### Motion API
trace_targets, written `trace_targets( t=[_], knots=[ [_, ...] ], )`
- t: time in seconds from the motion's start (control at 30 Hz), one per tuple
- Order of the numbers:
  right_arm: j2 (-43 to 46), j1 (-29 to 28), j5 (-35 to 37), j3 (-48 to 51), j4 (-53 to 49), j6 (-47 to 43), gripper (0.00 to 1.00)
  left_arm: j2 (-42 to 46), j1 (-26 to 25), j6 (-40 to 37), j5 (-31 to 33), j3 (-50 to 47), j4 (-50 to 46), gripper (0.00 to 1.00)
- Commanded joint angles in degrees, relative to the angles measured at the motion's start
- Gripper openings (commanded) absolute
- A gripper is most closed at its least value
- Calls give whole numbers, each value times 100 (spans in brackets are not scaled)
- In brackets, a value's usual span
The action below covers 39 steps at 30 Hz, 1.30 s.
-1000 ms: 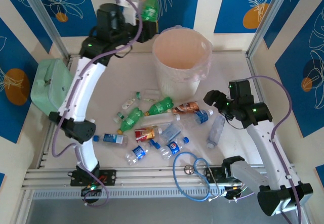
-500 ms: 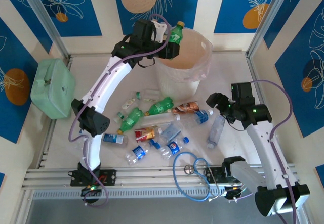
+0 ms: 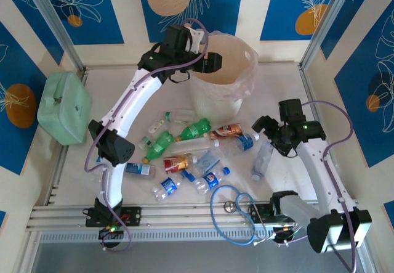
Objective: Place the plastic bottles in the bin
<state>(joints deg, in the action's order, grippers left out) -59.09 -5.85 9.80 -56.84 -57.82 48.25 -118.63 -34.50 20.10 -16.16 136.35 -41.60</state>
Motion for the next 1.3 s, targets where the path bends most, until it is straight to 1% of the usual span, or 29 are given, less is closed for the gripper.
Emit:
trace_targets(
  t=[0.0, 0.03, 0.07, 0.17, 0.23, 0.3, 0.37, 0.4, 0.47, 0.53, 0.57, 0.63, 0.7, 0.8, 0.9, 1.03, 1.17, 1.27],
  knots=[
    [-224, -237, 859, -306, -718, 539, 99, 194, -67, -15, 274, 189, 27, 83],
    [-385, -365, 1230, -438, -985, 816, 99, 306, -90, -40, 426, 190, -11, 83],
    [-556, -466, 1435, -560, -1202, 1005, 99, 415, -121, -92, 596, 180, -83, 84],
    [-991, -594, 1501, -718, -1446, 1134, 99, 769, -204, -286, 1166, 87, -375, 88],
    [-1160, -681, 1577, -669, -1463, 1169, 99, 1088, -206, -333, 1423, -191, -477, 89],
    [-1279, -624, 1354, -544, -1292, 1000, 99, 1539, -205, -305, 1789, -744, -466, 96],
    [-1388, -439, 800, -365, -1022, 765, 100, 2135, -207, -265, 2168, -1522, -460, 99],
    [-1437, -372, 580, -283, -918, 666, 99, 2433, -203, -239, 2236, -1944, -383, 99],
    [-1501, -363, 211, -111, -643, 357, 95, 3194, -201, -215, 2135, -3069, 27, 97],
    [-1542, -446, 197, -23, -545, 248, 93, 3871, -206, -82, 1939, -4057, 483, 97],
    [-1575, -466, 166, 5, -492, 180, 93, 4154, -206, -3, 1912, -4447, 616, 97],
    [-1661, -513, 175, 41, -473, 136, 92, 4516, -196, 109, 2033, -4881, 624, 96],
    [-1765, -554, 267, 66, -547, 200, 91, 4729, -182, 214, 2126, -5173, 571, 95],
    [-1882, -562, 464, 207, -636, 392, 88, 4865, -184, 319, 1951, -5495, 553, 93],
    [-1985, -472, 317, 453, -453, 444, 86, 4948, -186, 662, 2103, -5743, 502, 90],
    [-2216, -427, 104, 716, -152, 435, 84, 5214, -187, 1120, 1902, -6325, 978, 91],
    [-2377, -419, -18, 941, 148, 445, 81, 5209, -171, 1326, 2110, -6437, 890, 92],
    [-2497, -392, -62, 1001, 307, 423, 80, 5150, -144, 1419, 2109, -6442, 798, 94]
  ],
)
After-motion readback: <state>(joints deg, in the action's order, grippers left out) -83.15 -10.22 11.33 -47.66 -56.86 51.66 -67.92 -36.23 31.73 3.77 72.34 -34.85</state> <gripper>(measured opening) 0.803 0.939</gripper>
